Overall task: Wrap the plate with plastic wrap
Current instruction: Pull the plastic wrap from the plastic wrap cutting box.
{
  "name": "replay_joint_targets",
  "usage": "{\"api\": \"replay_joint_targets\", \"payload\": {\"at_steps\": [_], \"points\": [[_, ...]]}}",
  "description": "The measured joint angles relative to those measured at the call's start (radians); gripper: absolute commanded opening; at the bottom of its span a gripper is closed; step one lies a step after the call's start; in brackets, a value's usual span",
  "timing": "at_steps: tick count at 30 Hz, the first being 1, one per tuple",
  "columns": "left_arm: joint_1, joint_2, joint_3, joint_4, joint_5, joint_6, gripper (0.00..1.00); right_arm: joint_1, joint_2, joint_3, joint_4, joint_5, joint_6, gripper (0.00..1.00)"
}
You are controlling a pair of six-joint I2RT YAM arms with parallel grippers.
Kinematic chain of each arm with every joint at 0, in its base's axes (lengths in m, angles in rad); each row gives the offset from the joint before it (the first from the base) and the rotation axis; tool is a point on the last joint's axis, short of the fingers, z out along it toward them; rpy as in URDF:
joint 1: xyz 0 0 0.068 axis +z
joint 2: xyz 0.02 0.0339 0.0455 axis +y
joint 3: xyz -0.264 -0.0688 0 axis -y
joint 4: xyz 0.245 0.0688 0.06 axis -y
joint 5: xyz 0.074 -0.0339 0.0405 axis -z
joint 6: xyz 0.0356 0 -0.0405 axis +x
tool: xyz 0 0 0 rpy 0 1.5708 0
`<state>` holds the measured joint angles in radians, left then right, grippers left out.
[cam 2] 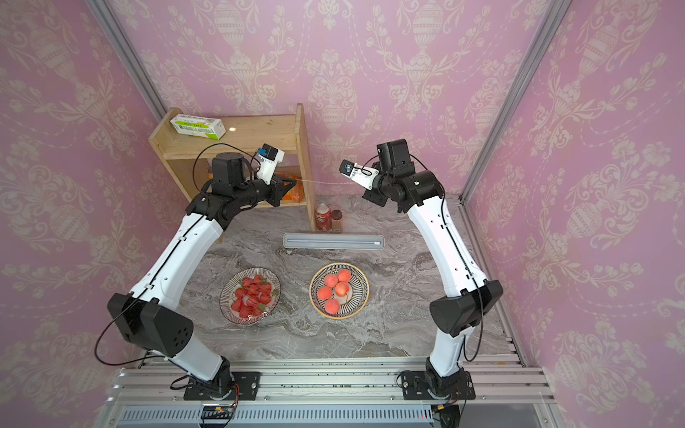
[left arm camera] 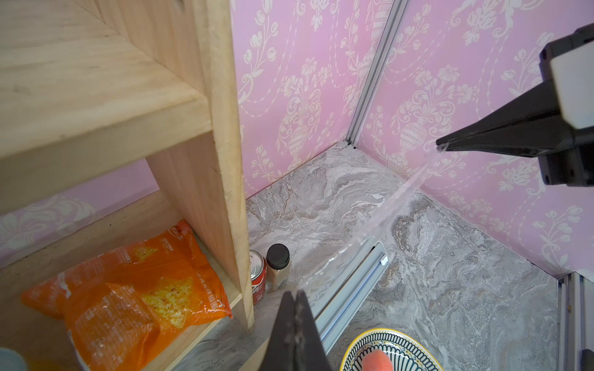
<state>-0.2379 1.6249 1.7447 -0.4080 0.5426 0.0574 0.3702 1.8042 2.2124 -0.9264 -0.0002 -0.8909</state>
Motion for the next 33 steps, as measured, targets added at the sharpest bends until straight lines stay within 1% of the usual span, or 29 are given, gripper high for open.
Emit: {"api": "replay_joint_targets", "payload": {"at_steps": [10,33], "points": [[-0.004,0.000,0.011,0.000,-0.006,0.000,0.00,0.000,0.000,0.038,-0.003,0.009,-0.004,0.00],[-0.008,0.000,0.017,0.000,-0.007,0.000,0.00,0.000,0.000,0.038,-0.005,0.017,-0.004,0.00]]}}
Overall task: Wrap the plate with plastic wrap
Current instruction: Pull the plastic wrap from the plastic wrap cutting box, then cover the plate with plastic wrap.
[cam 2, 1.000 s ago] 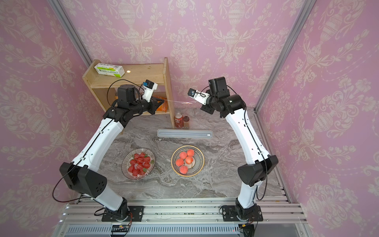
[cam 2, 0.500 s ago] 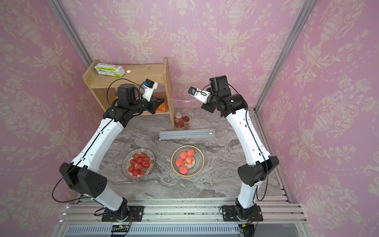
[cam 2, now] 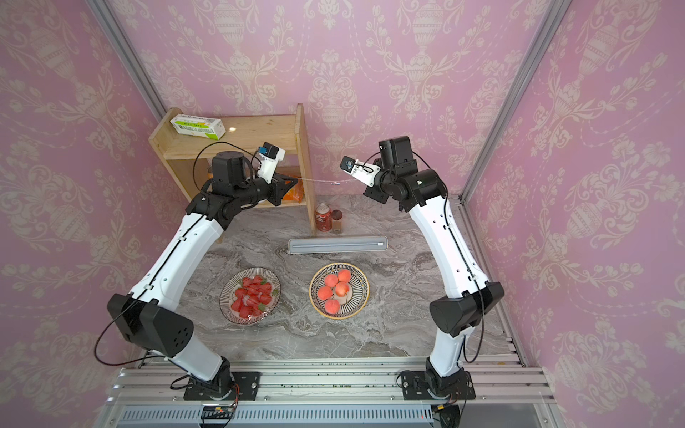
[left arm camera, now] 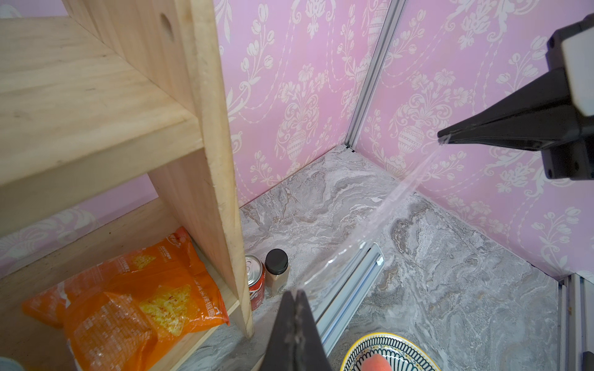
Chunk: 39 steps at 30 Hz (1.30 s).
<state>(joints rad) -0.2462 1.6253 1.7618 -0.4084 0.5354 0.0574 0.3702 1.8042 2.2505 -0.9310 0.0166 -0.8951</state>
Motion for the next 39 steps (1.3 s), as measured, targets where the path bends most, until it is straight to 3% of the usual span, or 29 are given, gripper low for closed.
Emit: {"api": "replay_joint_targets", "payload": {"at_steps": [34,39], "points": [[-0.008,0.000,0.027,-0.004,-0.019,0.001,0.00,0.000,0.000,0.023,0.001,0.001,0.000,0.00],[-0.008,-0.001,0.021,-0.004,-0.021,0.001,0.00,0.000,-0.021,-0.040,0.028,0.000,0.006,0.00]]}}
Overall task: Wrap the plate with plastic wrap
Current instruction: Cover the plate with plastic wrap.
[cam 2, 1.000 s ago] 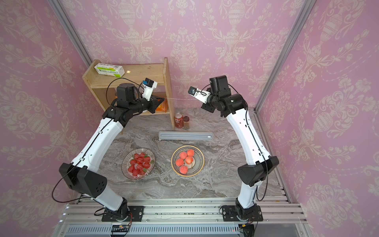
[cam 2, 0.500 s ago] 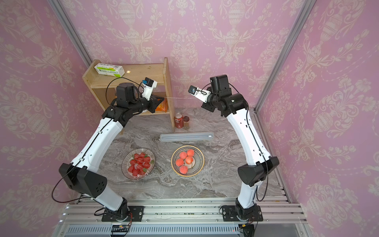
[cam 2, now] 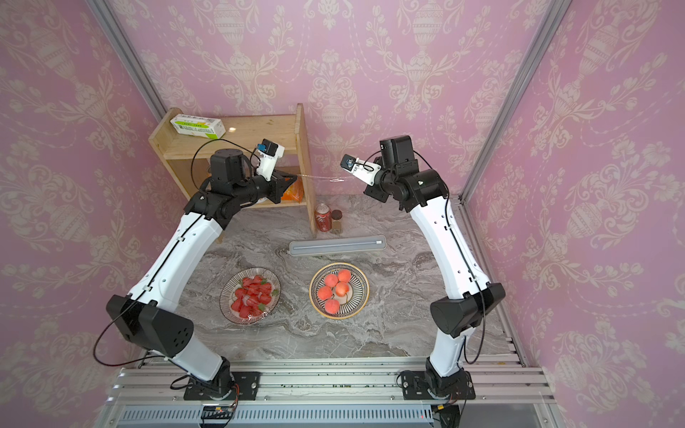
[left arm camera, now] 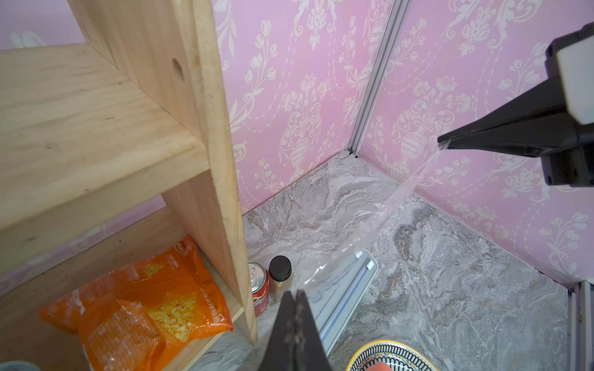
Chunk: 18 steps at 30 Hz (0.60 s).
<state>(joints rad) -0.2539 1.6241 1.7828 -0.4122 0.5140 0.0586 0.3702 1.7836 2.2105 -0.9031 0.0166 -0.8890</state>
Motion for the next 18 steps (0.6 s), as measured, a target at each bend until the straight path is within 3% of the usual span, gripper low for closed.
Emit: {"api": "replay_joint_targets", "payload": {"at_steps": [10,18], "points": [[-0.012,-0.196,-0.317,0.024,-0.005,-0.002,0.00,0.058,-0.244,-0.466,0.086,-0.045,0.083,0.00],[-0.090,-0.431,-0.659,0.057,-0.021,-0.105,0.00,0.156,-0.431,-0.819,0.109,-0.058,0.282,0.00]]}}
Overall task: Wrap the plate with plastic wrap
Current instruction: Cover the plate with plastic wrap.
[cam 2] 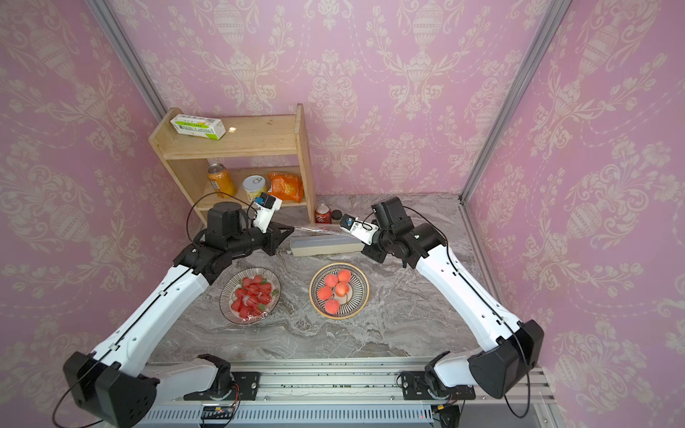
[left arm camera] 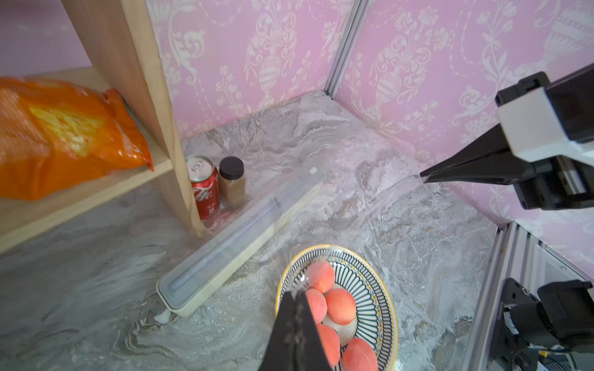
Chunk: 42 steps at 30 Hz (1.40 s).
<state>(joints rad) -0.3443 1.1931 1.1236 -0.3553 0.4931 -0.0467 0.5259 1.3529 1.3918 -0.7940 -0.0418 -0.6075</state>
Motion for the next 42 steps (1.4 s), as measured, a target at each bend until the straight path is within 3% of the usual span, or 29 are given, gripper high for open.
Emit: {"api": "replay_joint_targets", "payload": {"at_steps": [9,23,30,42], "points": [[-0.077,-0.183,-0.306,-0.029,-0.027,-0.196,0.00,0.121,-0.160,-0.306,-0.011,-0.029,0.377,0.00],[-0.277,-0.309,-0.446,-0.089,-0.104,-0.421,0.00,0.160,-0.281,-0.511,-0.019,-0.081,0.826,0.00],[-0.333,-0.376,-0.501,-0.142,-0.115,-0.520,0.00,0.185,-0.282,-0.623,0.008,-0.153,0.964,0.00],[-0.407,-0.343,-0.599,-0.147,-0.117,-0.599,0.00,0.197,-0.209,-0.687,0.061,-0.181,1.073,0.00]]}}
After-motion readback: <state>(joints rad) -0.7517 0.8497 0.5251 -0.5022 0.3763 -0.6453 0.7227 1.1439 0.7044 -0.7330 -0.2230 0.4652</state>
